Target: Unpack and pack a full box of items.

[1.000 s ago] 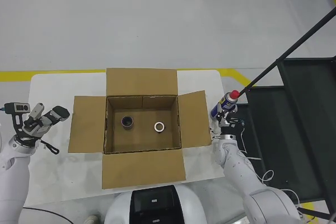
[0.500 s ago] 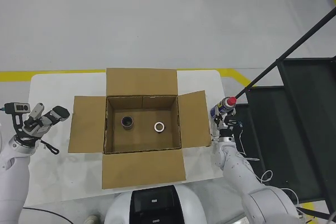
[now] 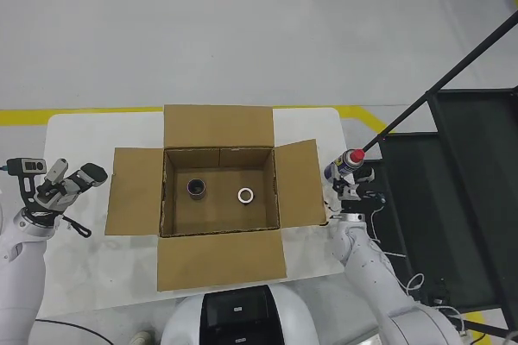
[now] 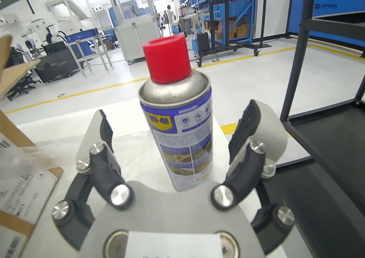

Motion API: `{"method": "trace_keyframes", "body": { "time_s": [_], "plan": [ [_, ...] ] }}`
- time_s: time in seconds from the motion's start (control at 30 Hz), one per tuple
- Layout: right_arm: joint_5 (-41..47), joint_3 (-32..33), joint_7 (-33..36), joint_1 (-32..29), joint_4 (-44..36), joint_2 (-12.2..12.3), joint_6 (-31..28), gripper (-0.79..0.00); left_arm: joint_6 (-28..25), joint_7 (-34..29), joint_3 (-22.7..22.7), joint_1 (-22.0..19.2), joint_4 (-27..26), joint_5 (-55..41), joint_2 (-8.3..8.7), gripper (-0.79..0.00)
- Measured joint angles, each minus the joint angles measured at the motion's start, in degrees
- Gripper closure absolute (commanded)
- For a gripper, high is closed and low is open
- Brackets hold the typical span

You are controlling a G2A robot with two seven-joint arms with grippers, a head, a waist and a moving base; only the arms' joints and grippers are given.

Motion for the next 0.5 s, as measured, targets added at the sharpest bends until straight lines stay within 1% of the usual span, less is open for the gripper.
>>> {"method": "trace_keyframes", "body": {
  "time_s": [0.13,0.27,0.37,0.5],
  "plan": [
    [-0.25,2.57,3.33,-6.61,-12.8,1.09,-0.25,-0.785,0.0,0.0,0.0,0.0,0.0,0.0,0.0,-0.785],
    [0.29,5.36,10.7,-14.13,-28.28,1.98,-1.1,-0.785,0.0,0.0,0.0,0.0,0.0,0.0,0.0,-0.785],
    [0.52,6.88,14.5,-17.47,-37.45,2.25,0.5,-0.785,0.0,0.0,0.0,0.0,0.0,0.0,0.0,-0.785],
    [0.38,7.34,18.69,-19.91,-47.6,2.34,1.85,-0.785,0.0,0.0,0.0,0.0,0.0,0.0,0.0,-0.785]
  ]
}}
